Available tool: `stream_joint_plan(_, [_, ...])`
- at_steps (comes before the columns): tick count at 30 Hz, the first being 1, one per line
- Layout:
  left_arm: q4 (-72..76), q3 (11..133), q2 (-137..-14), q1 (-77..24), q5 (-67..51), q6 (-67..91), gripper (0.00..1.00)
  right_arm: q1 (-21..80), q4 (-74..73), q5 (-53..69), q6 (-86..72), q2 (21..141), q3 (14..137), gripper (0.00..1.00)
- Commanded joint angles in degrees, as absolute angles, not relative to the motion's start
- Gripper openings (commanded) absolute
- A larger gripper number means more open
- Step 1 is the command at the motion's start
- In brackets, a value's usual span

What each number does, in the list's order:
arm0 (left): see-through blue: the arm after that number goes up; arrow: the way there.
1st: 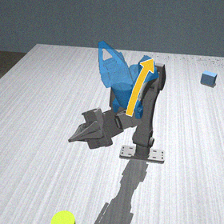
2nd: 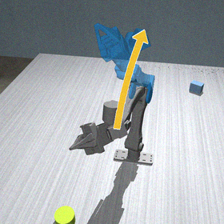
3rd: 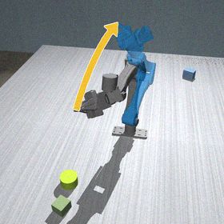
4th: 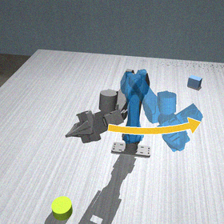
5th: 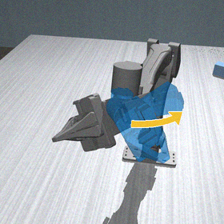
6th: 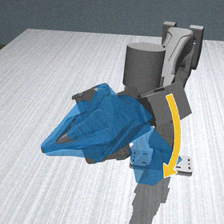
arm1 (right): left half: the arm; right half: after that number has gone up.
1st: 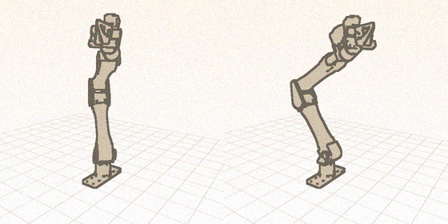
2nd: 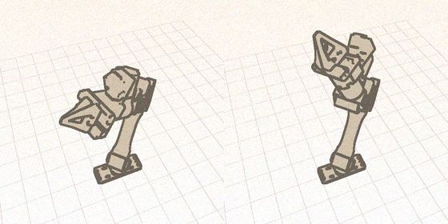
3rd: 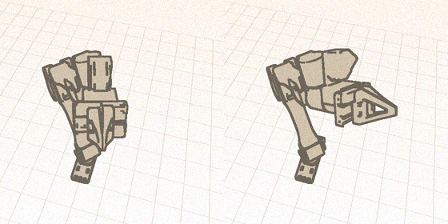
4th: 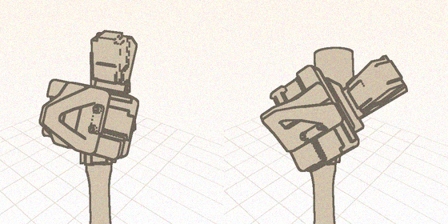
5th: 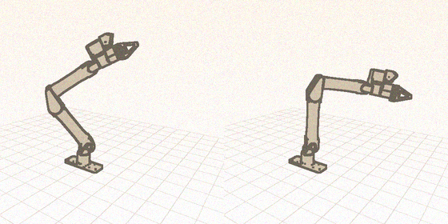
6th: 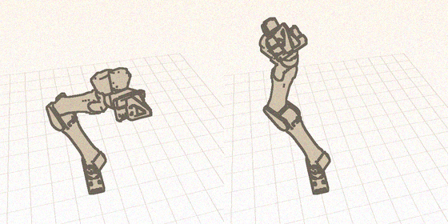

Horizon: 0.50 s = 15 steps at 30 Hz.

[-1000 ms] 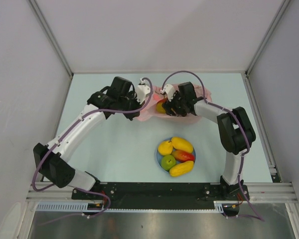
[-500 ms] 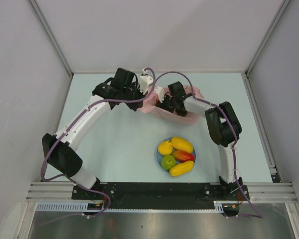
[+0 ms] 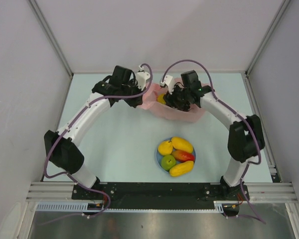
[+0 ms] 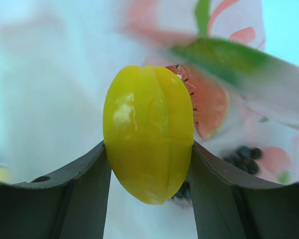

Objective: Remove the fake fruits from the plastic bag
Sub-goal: Take out the fake fruit from the plastic bag.

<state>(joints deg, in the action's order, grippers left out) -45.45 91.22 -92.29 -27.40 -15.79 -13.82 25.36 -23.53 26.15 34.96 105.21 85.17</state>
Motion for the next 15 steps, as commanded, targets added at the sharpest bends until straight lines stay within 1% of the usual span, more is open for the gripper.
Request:
stream_joint_plan(1, [-41.1,89.7,-91.7,-27.2,-17.7,-11.5,0.0,25.6,-29.7,27.7,38.2,97.1,82.2,0.09])
stream_joint_plan(9, [-38.5,86.1,-92.0,-27.2,-18.4,-11.2,0.0,25.6,-34.3,25.1,37.9,86.7,79.5,0.08])
stream_joint_plan(12, [-38.0,86.0,-92.5,-27.2,-18.5,-10.5,0.0,25.8,-37.7,25.0,40.9,80.4,79.1,0.08])
stream_joint_plan(15, [-38.1,86.8,-93.0,-27.2,-19.2,-10.4,0.0,27.5,-43.6,25.7,48.2,72.6,74.8,0.1])
